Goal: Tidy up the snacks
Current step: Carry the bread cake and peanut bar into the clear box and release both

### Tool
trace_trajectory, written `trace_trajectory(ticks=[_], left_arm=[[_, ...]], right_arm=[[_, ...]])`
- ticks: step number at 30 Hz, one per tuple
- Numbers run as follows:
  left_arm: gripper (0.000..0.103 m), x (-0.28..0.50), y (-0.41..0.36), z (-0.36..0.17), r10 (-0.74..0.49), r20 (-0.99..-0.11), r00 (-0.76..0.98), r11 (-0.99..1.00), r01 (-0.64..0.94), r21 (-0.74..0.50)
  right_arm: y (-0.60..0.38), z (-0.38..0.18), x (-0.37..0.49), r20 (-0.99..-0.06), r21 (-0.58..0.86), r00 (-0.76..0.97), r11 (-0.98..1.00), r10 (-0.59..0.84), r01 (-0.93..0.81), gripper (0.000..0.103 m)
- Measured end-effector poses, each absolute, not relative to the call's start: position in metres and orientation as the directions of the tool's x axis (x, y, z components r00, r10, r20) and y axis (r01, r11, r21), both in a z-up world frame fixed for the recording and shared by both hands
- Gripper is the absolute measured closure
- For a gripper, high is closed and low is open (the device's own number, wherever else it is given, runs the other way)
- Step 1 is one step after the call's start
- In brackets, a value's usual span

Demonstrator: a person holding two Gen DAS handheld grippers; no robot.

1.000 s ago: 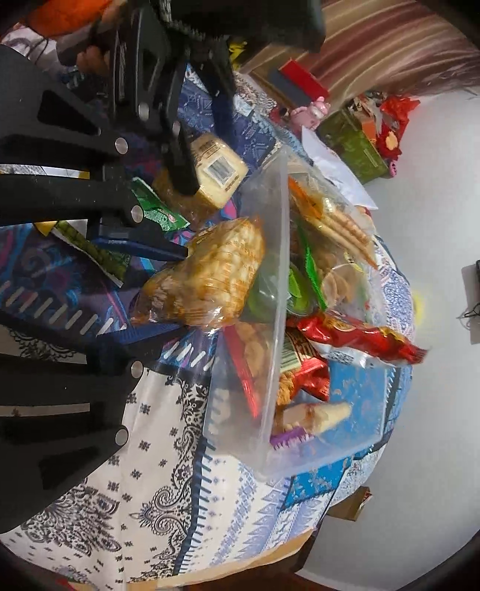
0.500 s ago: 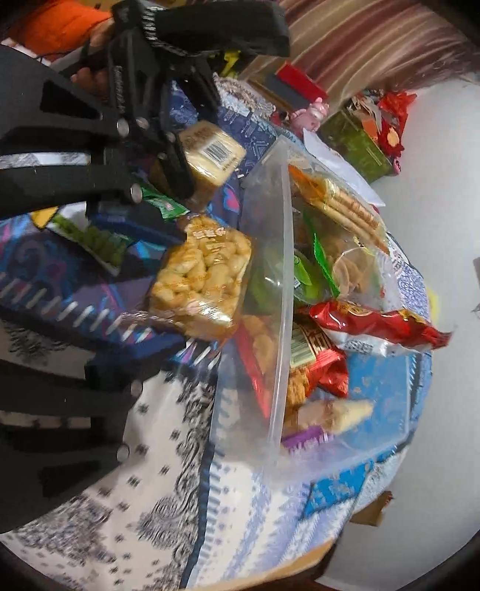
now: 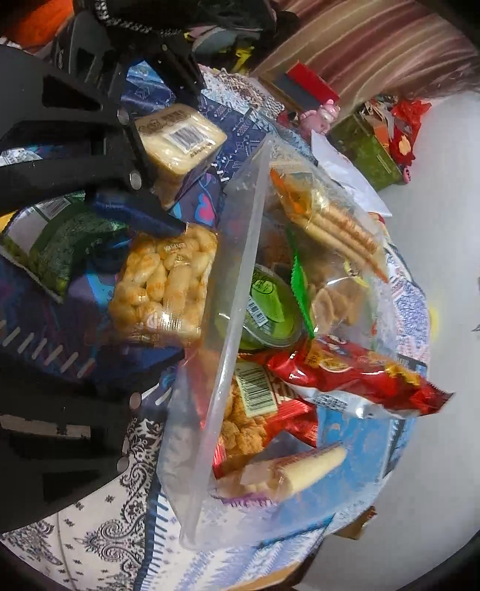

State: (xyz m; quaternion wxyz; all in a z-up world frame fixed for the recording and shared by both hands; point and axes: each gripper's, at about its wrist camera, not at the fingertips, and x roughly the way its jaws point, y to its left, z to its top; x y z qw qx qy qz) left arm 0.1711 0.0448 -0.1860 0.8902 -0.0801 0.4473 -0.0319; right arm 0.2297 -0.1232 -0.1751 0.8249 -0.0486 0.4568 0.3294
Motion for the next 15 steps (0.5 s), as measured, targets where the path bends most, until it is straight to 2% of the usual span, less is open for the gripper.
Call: trace_trajectory(ticks=[2,6,10,15], left_arm=[[0.023,0.168,0.046,-0.179,-0.124,-0.782,0.611,0.986,-0.015,-0.168],[0.023,0.161,0.046,-0.166,-0.117,-0.764,0.634,0.987,-0.013,-0.162],[0.023,0.156,0.045,-0.152,-0.11,-0.745,0.658,0.987,-0.014,-0.158],[0.023,0.153,0.046,-0.134,-0.099,-0.72,0.687,0.989,-0.01,-0.145]], right_arm=[[-0.123,-0.171,0.225,-0.779,0.194,0.392,0.782,0.49,-0.592,0.053],[-0.128,-0.158,0.218,-0.759,0.189,0.414,0.779,0.503,-0.598,0.068],[-0.135,-0.149,0.208,-0.745,0.128,0.469,0.792,0.474,-0.597,0.07],[-0.146,-0.138,0.202,-0.723,0.135,0.492,0.798,0.485,-0.588,0.07]])
